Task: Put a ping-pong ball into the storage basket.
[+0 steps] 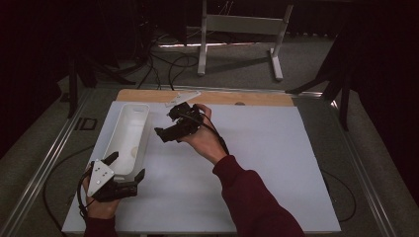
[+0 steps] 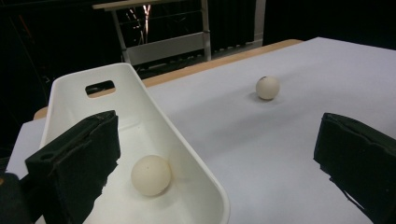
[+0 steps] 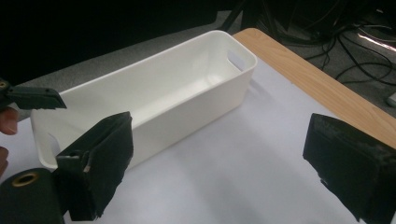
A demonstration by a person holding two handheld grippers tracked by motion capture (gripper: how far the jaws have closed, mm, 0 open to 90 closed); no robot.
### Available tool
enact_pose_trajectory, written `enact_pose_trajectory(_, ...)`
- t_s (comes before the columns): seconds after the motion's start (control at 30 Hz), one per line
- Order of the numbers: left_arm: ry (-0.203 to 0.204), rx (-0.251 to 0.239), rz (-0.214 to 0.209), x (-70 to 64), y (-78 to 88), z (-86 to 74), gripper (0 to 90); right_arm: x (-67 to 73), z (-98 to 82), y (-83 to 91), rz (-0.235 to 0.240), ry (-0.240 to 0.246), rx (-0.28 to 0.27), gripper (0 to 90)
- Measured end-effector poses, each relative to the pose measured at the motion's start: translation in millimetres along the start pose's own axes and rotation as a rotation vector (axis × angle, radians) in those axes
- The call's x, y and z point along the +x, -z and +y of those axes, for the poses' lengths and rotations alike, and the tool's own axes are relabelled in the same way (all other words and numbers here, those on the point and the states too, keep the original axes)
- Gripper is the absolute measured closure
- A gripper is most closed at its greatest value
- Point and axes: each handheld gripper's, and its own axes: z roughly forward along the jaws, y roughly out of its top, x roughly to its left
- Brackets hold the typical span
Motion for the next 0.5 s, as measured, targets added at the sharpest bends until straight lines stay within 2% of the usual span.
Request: enact_pose_trajectory(0.5,-0.001,0.000,0.000,-0.4,0.2,0.1,1.1,-15.4,-7.5,4.2,-0.031,-0.026,0.010,8.1)
